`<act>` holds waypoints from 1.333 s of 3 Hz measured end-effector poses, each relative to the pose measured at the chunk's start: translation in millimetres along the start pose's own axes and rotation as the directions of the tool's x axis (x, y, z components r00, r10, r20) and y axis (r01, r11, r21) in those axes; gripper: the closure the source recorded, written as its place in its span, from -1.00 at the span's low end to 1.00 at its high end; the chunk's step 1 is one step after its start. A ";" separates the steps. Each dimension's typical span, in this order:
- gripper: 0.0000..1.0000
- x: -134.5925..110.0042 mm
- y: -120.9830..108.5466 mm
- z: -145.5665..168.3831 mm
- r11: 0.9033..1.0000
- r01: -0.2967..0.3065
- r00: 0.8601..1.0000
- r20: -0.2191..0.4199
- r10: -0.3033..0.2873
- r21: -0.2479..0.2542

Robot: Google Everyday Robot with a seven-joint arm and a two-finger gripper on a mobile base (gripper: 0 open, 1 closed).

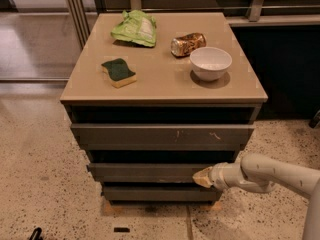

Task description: Close middle drawer

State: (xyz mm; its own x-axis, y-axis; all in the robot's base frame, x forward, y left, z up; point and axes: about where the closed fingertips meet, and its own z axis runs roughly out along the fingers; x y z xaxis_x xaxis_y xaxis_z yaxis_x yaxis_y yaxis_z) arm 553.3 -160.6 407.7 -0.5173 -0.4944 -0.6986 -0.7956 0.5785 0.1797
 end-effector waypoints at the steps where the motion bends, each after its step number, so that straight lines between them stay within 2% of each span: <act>1: 1.00 2.1 -0.7 -4.9 0.997 -0.012 1.000 -0.001 0.012 0.080; 2: 1.00 -0.1 0.2 -13.2 0.983 -0.009 1.000 0.017 0.006 0.185; 3: 1.00 0.0 -9.9 -18.7 0.957 -0.020 0.999 0.030 0.012 0.288; 4: 1.00 -3.7 -21.2 -22.9 0.941 -0.018 0.999 0.033 0.008 0.338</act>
Offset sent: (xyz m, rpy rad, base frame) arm -0.0004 -0.0241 0.0211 -0.1587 -0.2028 -0.2642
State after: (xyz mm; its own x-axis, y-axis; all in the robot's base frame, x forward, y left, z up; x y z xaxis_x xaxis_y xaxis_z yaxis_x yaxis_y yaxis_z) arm 564.8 -185.9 422.3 -0.5126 -0.4681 -0.7198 -0.6324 0.7729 -0.0523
